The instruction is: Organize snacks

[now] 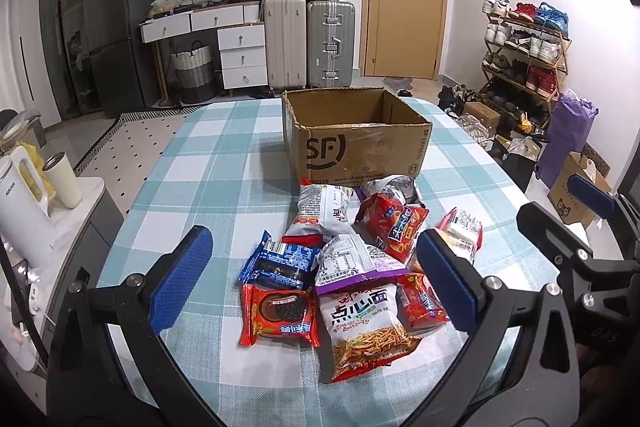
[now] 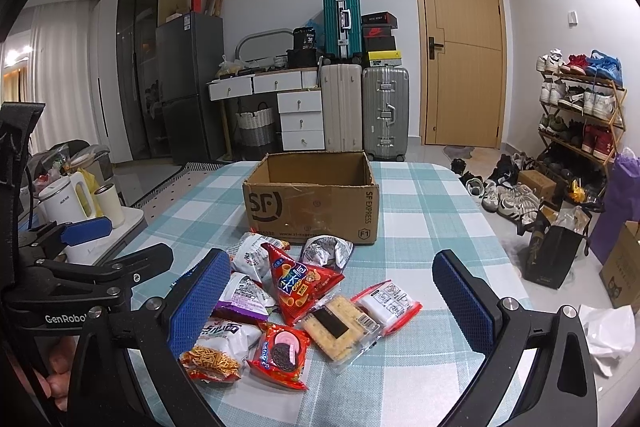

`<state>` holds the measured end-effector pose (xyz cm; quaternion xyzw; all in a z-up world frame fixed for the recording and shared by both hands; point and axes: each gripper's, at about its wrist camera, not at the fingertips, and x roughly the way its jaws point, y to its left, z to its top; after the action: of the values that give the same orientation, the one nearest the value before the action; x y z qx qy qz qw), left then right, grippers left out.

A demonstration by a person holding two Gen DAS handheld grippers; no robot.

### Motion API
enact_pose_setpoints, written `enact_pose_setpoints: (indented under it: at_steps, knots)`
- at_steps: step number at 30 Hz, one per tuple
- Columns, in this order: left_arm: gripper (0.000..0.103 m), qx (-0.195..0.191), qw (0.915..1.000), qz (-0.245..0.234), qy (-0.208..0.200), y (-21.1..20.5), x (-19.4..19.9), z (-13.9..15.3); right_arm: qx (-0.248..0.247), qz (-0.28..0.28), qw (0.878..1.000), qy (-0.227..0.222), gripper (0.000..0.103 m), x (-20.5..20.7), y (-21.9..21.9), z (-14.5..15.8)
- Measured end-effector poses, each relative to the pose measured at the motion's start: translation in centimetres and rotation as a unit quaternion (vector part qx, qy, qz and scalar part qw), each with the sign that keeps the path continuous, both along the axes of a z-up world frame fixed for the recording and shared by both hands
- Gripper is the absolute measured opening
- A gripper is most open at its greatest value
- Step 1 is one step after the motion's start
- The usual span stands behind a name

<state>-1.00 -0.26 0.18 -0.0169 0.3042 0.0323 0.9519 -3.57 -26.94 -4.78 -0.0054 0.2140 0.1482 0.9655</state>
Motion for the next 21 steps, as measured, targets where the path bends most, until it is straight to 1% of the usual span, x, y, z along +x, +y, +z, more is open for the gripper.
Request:
enact_pose_setpoints:
  at_steps: [21]
  knots:
    - [0.102,0.001,1.0,0.002,-0.001,0.28,0.01,-0.11,0.0,0.003,1.0,0.002,0.103,-0.17,0.04,-0.31]
